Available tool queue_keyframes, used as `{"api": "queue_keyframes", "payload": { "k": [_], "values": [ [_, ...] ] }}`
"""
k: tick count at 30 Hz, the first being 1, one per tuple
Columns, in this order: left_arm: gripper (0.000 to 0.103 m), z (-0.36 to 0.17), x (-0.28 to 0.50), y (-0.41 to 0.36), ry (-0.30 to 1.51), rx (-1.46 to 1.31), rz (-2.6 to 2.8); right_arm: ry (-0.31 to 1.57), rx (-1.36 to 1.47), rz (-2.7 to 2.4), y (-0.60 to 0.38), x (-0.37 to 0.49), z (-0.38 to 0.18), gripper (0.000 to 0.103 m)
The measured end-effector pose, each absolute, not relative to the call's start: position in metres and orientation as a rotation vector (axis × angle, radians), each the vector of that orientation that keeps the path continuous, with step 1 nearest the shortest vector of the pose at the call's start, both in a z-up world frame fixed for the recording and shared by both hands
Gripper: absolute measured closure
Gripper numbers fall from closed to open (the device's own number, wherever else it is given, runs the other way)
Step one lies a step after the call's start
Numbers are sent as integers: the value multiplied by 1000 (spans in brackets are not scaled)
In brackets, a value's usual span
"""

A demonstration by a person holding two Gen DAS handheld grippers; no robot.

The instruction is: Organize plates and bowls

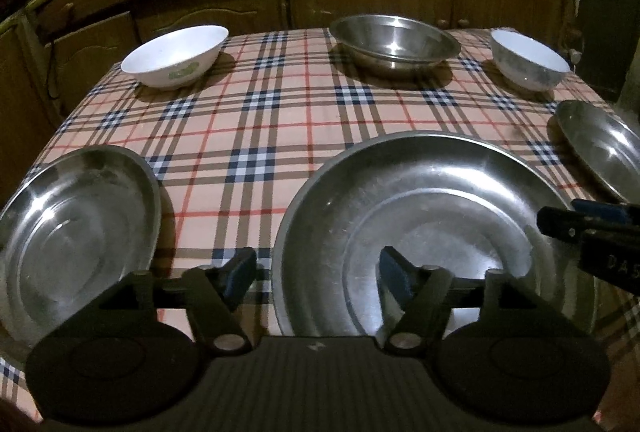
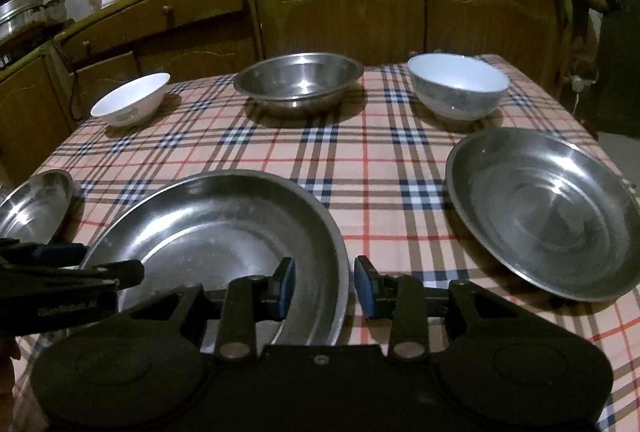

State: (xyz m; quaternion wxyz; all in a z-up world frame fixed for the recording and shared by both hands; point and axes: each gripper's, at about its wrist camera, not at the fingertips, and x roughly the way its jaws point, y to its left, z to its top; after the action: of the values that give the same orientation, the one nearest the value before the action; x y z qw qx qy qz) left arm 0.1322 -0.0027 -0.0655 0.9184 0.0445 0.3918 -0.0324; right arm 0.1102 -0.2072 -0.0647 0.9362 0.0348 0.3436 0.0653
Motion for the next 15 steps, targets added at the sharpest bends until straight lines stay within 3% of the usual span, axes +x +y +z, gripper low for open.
{"api": "queue_keyframes", "payload": {
  "k": [3,6,8,15],
  "values": [
    [15,-60,131,0,816,76,-51,697,67,123,-209,107,-61,57],
    [7,-52,128,4,816,54,-46,683,68,111,-211,101,-54,49],
    [4,-47,126,5,812,42,-45,667,74,105,-214,96,-48,34],
    [0,-32,118,5,802,22,-52,628,86,110,-218,84,-30,23]
  ]
}}
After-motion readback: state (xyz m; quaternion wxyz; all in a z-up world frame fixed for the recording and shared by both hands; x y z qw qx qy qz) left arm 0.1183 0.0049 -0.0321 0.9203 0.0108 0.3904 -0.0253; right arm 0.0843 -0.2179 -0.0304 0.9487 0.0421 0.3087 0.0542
